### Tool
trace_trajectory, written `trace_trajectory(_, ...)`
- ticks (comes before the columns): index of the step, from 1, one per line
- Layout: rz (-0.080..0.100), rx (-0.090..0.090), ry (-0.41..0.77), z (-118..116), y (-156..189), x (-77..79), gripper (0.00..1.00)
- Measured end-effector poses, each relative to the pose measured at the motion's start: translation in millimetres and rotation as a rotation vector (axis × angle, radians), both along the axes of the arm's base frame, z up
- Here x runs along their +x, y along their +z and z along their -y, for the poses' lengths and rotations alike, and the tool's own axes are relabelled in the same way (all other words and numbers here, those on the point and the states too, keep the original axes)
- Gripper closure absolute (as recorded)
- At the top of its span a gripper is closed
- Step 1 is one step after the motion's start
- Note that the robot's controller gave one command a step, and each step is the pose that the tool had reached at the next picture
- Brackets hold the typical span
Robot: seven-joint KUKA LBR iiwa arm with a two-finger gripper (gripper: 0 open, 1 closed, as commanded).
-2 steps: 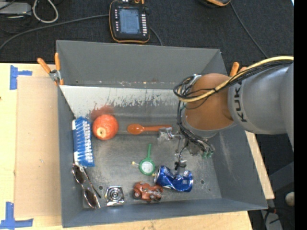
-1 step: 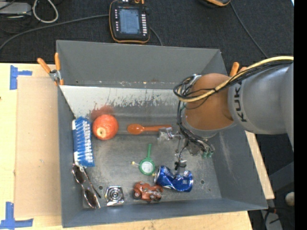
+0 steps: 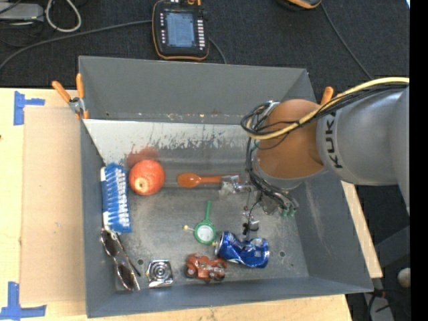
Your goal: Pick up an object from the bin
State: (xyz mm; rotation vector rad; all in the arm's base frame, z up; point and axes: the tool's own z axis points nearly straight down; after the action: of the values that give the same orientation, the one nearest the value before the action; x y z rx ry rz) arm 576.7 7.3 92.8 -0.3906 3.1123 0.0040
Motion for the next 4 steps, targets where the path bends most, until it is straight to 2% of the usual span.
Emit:
trace_trajectory(1, 0.005, -0.002, 0.142, -28, -21, -4.0, 0.0)
trace_trajectory(2, 0.004, 0.001, 0.124, -26, -17, -4.5, 0.0)
trace_trajectory(3, 0.005, 0.001, -0.001, -48, -23, -21.5, 1.0)
trace_trajectory(4, 0.005, 0.001, 0.0, -49, -23, -21.5, 1.0)
